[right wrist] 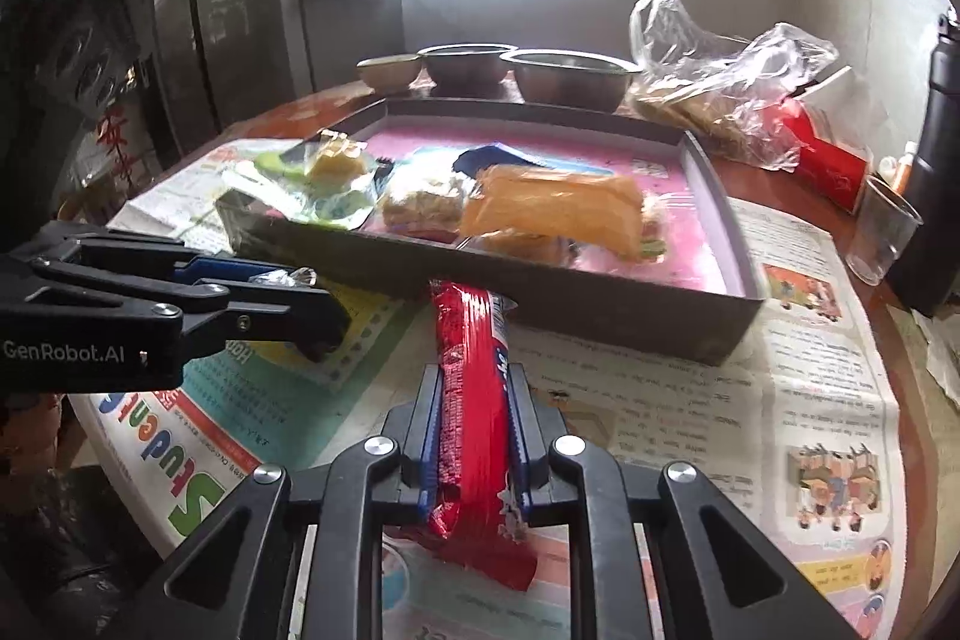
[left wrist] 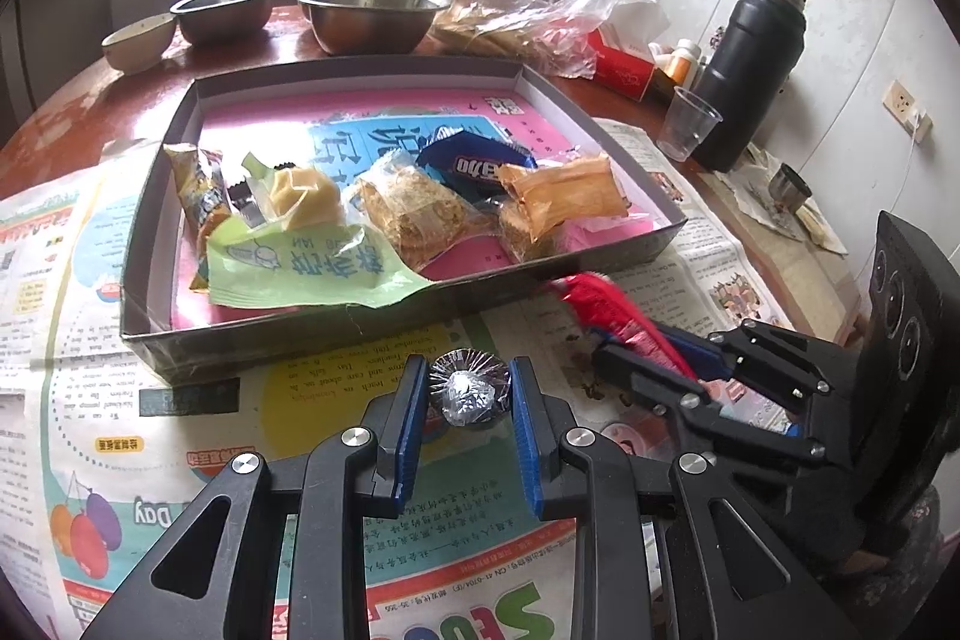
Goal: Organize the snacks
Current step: 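Lift both held snacks and carry them over the tray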
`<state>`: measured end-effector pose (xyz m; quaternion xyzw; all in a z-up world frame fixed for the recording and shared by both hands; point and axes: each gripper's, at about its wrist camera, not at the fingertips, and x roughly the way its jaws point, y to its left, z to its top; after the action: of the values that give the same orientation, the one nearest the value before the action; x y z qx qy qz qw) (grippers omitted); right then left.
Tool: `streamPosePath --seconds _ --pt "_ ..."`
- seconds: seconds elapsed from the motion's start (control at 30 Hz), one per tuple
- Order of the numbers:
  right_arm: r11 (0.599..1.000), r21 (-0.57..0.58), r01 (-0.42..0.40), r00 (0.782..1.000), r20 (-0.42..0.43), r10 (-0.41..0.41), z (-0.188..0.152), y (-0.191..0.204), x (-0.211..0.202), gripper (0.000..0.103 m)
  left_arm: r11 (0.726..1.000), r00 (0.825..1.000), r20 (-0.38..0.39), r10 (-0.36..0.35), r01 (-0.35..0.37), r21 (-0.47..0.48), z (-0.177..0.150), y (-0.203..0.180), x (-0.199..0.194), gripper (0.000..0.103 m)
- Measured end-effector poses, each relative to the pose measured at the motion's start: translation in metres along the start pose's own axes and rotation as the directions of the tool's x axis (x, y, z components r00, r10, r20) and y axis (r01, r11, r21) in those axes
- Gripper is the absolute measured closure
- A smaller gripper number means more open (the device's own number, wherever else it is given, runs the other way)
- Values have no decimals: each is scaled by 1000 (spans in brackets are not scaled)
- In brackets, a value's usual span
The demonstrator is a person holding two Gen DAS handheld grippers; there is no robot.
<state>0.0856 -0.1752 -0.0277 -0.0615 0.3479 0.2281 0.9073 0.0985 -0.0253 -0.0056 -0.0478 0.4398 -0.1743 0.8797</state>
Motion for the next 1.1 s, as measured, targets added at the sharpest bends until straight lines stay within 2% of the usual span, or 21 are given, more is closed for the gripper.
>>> streamPosePath --seconds 0.13,0.37,0.8,1.1 --pt "998 55 -21 999 29 19 5 -9 -14 84 1000 1000 32 2 -2 0 2 0 -12 75" --pt "996 81 -22 996 90 14 22 -14 -31 84 1000 997 72 16 -16 -5 8 2 -25 75" --pt "994 107 -13 990 142 -3 48 -24 -32 84 999 994 107 26 -23 -25 19 8 -27 75" --pt "990 142 -3 988 151 -19 61 -42 -21 84 998 989 138 43 -35 -61 38 24 -21 75"
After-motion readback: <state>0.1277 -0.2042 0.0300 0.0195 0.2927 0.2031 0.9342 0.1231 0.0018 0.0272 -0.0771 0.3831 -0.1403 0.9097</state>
